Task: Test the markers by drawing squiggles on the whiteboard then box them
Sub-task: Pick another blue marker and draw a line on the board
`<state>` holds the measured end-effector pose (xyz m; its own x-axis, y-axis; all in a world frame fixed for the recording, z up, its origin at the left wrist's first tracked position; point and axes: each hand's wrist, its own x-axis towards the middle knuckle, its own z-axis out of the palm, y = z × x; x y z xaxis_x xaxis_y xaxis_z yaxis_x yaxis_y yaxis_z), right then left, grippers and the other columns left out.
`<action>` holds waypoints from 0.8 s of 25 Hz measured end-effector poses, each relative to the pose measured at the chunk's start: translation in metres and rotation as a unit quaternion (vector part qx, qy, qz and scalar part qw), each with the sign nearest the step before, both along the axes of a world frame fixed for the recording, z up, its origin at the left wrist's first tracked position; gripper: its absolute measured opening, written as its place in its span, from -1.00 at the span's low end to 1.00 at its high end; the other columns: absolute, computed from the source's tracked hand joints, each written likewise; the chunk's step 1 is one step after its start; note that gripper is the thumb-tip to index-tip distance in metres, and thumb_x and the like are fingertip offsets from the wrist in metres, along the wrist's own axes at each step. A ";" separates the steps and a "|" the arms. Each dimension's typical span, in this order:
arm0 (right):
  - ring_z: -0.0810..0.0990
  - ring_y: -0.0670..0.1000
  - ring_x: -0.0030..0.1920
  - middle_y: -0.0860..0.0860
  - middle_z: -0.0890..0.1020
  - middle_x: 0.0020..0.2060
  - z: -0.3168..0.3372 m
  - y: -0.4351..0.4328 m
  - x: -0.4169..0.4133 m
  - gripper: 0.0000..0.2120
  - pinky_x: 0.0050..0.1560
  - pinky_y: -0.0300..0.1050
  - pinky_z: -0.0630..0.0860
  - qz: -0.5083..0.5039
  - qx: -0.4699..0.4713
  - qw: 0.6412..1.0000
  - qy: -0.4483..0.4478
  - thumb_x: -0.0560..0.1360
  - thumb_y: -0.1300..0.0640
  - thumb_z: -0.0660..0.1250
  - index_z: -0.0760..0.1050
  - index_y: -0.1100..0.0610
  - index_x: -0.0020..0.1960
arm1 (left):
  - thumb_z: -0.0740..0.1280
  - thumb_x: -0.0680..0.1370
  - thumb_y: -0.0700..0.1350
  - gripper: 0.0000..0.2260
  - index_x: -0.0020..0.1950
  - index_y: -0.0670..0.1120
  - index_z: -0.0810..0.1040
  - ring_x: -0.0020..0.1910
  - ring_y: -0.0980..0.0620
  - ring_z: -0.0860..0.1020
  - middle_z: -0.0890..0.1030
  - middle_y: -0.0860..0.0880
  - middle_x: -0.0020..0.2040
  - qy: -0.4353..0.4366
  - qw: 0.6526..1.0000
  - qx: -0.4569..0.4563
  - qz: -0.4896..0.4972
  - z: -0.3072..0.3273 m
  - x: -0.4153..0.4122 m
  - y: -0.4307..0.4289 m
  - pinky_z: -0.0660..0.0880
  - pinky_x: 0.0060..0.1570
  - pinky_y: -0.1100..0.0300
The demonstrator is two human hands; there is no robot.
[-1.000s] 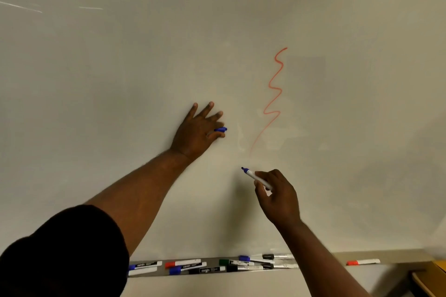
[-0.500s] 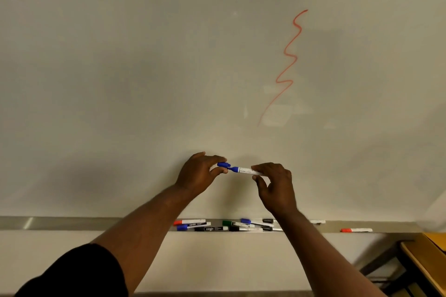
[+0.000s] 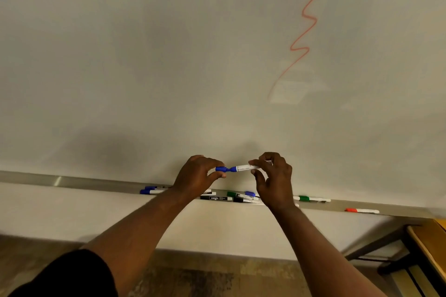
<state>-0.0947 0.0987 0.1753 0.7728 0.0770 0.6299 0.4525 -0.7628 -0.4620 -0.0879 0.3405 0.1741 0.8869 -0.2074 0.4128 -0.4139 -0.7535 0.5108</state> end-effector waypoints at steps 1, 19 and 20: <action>0.49 -0.04 0.15 -0.12 0.49 0.10 -0.007 0.000 -0.005 -0.64 0.10 -0.06 0.27 0.008 -0.006 1.000 0.004 0.41 0.24 0.51 0.64 -0.10 0.13 | 0.43 0.49 0.11 -0.73 0.14 0.06 0.67 -0.01 0.07 0.56 0.69 0.10 0.01 0.005 1.000 0.003 0.002 -0.009 -0.008 0.001 0.49 0.09 0.10; 0.49 0.02 0.11 -0.10 0.56 0.04 -0.111 0.057 -0.078 -0.78 0.21 0.07 0.33 0.189 -0.097 0.965 0.157 0.45 0.00 0.49 0.62 -0.04 0.08 | 0.45 0.49 0.09 -0.76 0.14 0.09 0.66 -0.03 0.16 0.44 0.64 0.14 -0.01 0.103 0.979 0.002 0.177 -0.101 -0.157 0.046 0.38 0.05 0.18; 0.48 0.01 0.10 -0.11 0.56 0.04 -0.111 0.067 -0.079 -0.79 0.21 0.05 0.32 0.195 -0.101 0.962 0.161 0.45 -0.01 0.48 0.62 -0.04 0.08 | 0.44 0.50 0.08 -0.76 0.14 0.08 0.66 -0.02 0.17 0.44 0.64 0.13 0.00 0.107 0.977 -0.002 0.183 -0.104 -0.160 0.055 0.38 0.07 0.17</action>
<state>-0.1734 0.1658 0.0646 0.8130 0.4966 0.3039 0.5806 -0.6532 -0.4860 -0.2484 0.3953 0.0702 0.9674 0.1413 0.2100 -0.0002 -0.8292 0.5590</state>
